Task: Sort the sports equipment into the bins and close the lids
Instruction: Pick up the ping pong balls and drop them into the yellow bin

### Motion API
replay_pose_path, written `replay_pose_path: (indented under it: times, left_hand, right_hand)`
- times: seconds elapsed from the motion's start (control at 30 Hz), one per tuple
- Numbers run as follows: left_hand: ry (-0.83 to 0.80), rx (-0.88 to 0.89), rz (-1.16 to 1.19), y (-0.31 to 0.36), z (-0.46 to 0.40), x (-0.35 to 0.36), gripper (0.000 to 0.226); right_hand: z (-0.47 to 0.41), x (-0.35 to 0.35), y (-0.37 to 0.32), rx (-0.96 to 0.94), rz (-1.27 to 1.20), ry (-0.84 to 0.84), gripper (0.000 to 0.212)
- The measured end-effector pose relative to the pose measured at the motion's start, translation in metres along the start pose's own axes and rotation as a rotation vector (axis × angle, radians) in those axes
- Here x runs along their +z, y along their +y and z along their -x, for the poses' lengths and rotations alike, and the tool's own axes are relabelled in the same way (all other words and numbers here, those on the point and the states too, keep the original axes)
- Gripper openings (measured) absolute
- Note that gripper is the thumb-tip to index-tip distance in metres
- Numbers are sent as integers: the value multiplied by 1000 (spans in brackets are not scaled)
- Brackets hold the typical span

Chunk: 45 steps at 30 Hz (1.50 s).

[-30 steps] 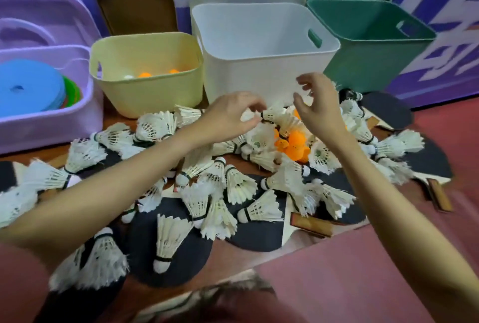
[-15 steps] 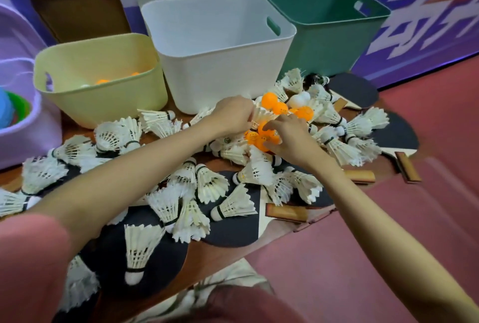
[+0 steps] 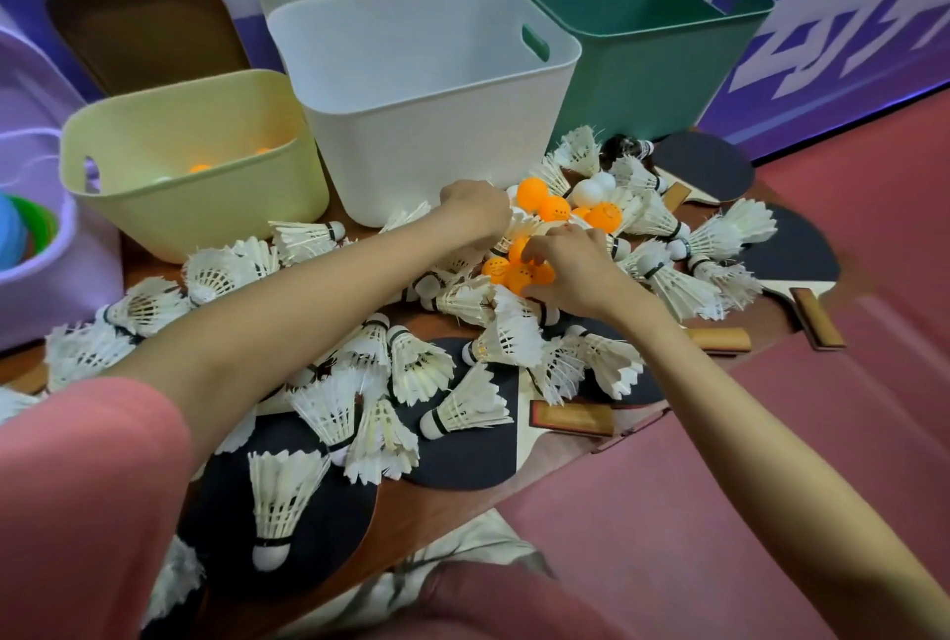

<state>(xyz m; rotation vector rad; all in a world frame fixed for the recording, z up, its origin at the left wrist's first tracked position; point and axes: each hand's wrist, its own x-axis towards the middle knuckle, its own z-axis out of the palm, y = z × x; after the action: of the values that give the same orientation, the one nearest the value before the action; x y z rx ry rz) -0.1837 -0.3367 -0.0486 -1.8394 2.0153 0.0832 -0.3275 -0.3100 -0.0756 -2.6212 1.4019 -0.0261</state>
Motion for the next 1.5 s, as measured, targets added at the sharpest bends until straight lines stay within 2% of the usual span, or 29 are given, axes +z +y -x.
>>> replay_pose_path:
  times: [0.23, 0.37, 0.47, 0.5, 0.6, 0.7, 0.77, 0.9, 1.2, 1.5]
  left_hand:
    - [-189, 27, 8, -10, -1, -1, 47]
    - [-156, 43, 60, -20, 3, 0, 27]
    - [-150, 55, 167, -31, 1, 7, 22]
    - [-151, 57, 218, -33, -1, 9, 24]
    - [-98, 54, 335, -38, -3, 12, 49]
    - [-63, 31, 350, -43, -4, 15, 43]
    - [-108, 11, 352, -47, -5, 16, 30]
    - [-288, -37, 413, -46, -5, 8, 20]
    - [-537, -113, 8, -20, -11, -10, 45]
    - [-645, -196, 134, -24, -34, 1, 47]
  right_hand:
    - [8, -6, 8, 30, -112, 115, 37]
    - [11, -10, 10, 25, -167, 191, 36]
    - [11, -9, 10, 12, -197, 222, 36]
    - [11, -9, 10, 8, -205, 230, 36]
    - [9, -7, 8, 5, -224, 256, 34]
    - [7, -5, 6, -1, -258, 288, 35]
    - [7, -4, 5, -5, -275, 297, 35]
    - [6, -3, 3, -17, -294, 315, 33]
    - [5, -4, 8, 0, -354, 344, 33]
    - [8, -3, 12, 2, -375, 354, 32]
